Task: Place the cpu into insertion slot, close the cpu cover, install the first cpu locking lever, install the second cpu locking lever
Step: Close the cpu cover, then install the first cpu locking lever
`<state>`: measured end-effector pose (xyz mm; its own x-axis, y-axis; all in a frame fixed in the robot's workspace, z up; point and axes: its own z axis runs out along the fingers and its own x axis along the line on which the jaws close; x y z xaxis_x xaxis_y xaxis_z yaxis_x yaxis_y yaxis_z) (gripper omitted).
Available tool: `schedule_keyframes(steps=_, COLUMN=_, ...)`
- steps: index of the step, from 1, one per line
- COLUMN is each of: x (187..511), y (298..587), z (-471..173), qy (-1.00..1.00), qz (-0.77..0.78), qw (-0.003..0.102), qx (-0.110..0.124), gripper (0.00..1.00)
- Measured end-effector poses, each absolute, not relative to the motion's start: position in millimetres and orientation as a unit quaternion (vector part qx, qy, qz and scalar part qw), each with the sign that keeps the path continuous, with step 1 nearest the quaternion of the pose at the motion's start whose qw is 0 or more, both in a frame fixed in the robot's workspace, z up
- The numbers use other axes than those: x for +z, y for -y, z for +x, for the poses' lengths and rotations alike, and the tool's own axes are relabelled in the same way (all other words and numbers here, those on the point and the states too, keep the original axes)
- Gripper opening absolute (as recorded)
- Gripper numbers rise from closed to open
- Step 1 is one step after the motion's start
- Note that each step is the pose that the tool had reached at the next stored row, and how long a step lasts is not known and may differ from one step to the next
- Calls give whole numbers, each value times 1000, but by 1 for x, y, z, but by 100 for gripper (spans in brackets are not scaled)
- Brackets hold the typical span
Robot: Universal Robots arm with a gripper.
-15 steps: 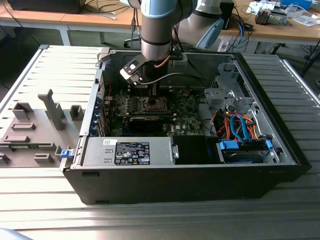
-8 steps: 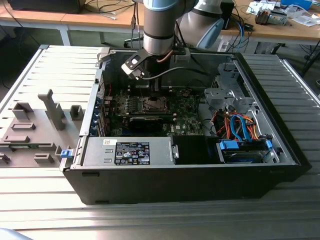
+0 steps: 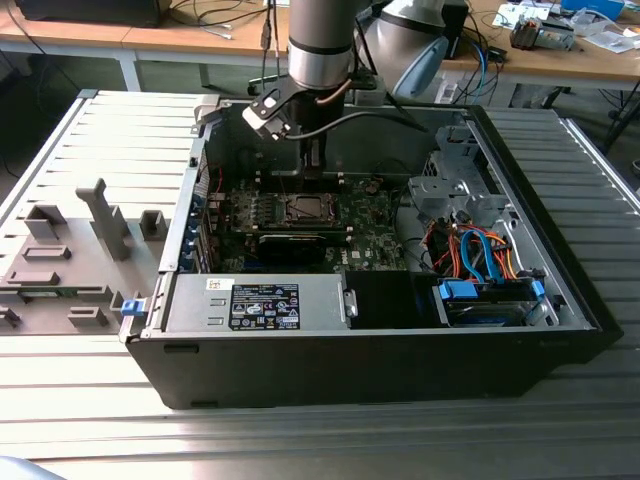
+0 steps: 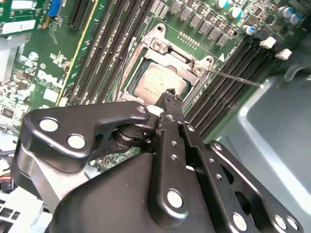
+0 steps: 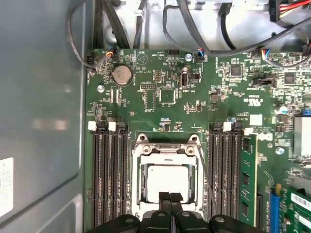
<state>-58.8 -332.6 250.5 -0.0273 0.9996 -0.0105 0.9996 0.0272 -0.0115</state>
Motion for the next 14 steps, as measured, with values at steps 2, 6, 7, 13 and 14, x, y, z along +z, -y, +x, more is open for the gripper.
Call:
schedule_keyframes(steps=2, x=254, y=333, z=-59, qy=717, qz=-697, qw=0, qx=8, gripper=11)
schedule_keyframes(steps=6, x=256, y=333, z=-58, qy=717, qz=-697, qw=0, qx=8, gripper=11)
schedule_keyframes(steps=7, x=256, y=333, z=-58, qy=717, qz=-697, qw=0, qx=8, gripper=11)
schedule_keyframes(steps=13, x=256, y=333, z=-58, qy=719, qz=-695, qw=0, qx=8, gripper=11)
schedule_keyframes(steps=14, x=256, y=333, z=-58, qy=722, qz=-692, qw=0, qx=8, gripper=11)
